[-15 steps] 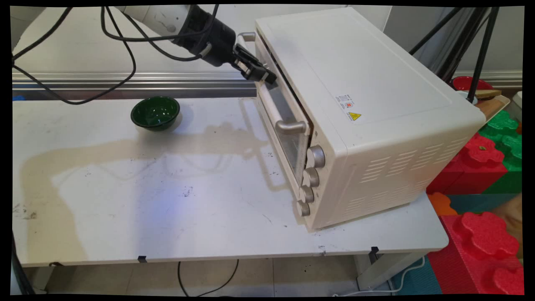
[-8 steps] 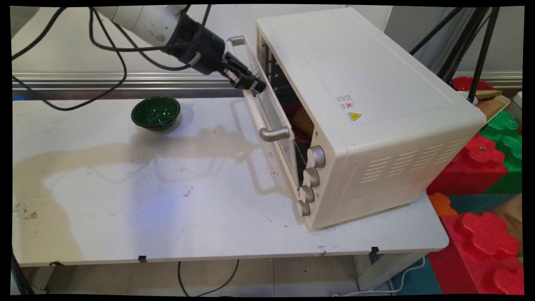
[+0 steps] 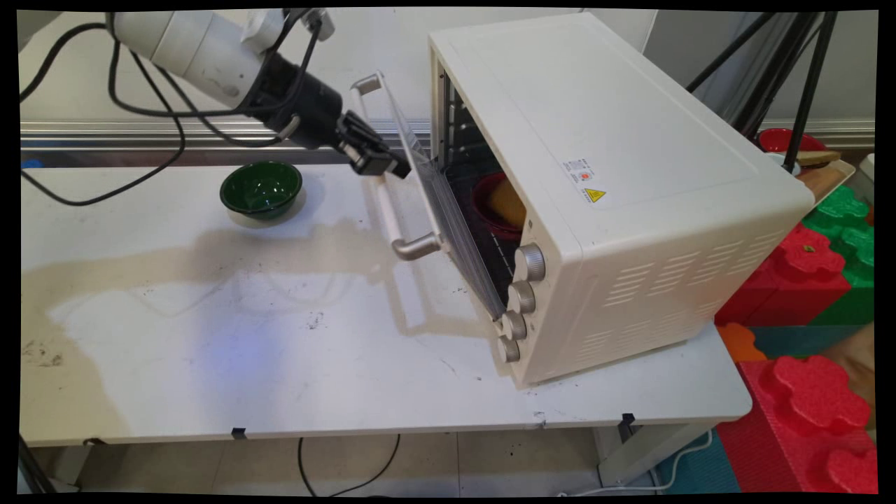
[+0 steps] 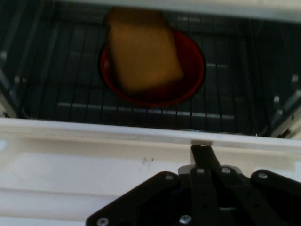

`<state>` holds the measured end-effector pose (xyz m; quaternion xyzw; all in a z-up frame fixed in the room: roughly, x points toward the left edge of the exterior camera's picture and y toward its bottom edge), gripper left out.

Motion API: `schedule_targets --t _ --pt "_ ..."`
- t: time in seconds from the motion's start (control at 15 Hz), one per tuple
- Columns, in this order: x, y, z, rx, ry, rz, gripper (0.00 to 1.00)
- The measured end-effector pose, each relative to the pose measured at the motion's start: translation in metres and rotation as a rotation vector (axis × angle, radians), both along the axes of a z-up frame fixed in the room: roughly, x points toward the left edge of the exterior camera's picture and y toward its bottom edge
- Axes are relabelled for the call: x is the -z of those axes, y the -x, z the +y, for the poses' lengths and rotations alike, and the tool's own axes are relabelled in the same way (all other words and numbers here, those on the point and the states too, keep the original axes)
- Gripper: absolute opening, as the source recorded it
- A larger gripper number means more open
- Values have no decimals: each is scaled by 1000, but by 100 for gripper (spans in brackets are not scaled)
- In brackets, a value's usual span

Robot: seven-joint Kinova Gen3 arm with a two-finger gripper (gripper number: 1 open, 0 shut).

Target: Open the oven

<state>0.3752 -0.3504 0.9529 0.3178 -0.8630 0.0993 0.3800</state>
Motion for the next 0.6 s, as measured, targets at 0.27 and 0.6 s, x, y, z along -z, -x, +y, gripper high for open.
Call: schedule_targets --t 0.27,0.6 --pt "10 -11 8 3 -10 -17 0" --pt "28 -29 20 12 -19 -42 0"
